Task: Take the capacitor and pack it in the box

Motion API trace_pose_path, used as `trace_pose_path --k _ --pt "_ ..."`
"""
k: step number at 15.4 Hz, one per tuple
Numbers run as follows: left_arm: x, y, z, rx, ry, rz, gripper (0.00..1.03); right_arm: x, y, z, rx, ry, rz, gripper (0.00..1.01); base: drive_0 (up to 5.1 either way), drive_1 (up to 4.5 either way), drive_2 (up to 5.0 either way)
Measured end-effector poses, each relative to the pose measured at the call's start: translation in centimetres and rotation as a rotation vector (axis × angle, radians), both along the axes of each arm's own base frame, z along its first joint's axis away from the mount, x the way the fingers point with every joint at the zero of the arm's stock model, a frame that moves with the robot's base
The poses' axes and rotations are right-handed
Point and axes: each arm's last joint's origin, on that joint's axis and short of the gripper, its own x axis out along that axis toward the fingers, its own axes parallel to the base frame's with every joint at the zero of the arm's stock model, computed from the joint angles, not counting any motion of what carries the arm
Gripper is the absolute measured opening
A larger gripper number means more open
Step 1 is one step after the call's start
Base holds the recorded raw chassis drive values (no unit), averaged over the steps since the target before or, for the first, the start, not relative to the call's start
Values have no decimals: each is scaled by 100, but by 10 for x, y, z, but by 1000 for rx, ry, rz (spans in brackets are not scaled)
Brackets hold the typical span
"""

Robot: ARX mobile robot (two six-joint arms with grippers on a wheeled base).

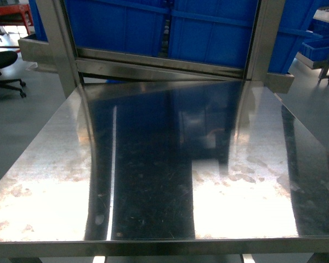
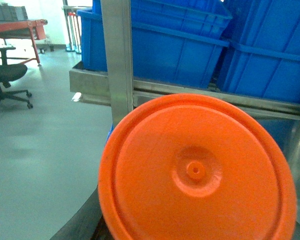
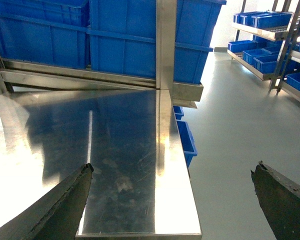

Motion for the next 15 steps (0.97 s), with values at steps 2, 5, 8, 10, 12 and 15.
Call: trace_pose_path --k 2,5,8,10,12,15 --pt "-26 0 -16 0 38 -2 44 0 0 0 0 0 0 98 0 0 0" --pt "-54 -1 -21 0 23 -5 44 0 0 0 0 0 0 98 0 0 0" --pt "-77 -1 -29 0 35 -5 44 0 0 0 0 0 0 98 0 0 0" --pt "-88 -1 -30 0 31 -5 44 0 0 0 0 0 0 98 0 0 0" --pt "-98 -1 -41 0 33 -5 44 0 0 0 0 0 0 98 0 0 0" --pt "-112 -1 -41 0 27 -5 44 0 0 0 0 0 0 98 0 0 0"
